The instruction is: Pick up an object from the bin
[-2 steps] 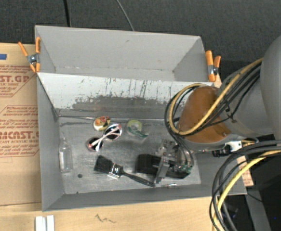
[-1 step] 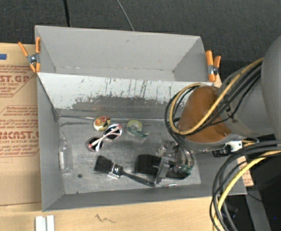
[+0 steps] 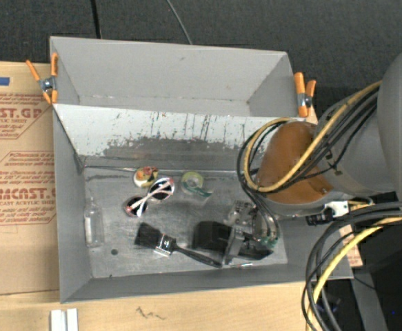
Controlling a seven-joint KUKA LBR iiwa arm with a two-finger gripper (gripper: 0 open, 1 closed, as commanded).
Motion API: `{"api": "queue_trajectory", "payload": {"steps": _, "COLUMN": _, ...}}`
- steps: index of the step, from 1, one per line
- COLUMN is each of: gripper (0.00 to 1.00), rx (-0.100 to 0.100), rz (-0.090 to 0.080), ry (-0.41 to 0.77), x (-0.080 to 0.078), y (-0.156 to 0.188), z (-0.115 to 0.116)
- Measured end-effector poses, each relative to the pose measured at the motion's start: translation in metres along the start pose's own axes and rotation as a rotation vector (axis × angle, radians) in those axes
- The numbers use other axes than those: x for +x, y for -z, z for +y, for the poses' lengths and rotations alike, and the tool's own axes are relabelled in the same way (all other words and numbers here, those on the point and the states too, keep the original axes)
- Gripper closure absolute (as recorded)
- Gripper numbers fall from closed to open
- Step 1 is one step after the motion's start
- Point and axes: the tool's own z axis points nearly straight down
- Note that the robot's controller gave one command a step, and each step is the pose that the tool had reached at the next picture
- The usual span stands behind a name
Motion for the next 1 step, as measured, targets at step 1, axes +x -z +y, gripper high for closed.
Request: {"api": "queue_trajectory", "payload": {"steps": 1, "gripper": 1.00, "rx": 0.000, "rz": 0.000, "ry": 0.000, "x": 0.0001, "y": 0.0099, "z": 0.0002}}
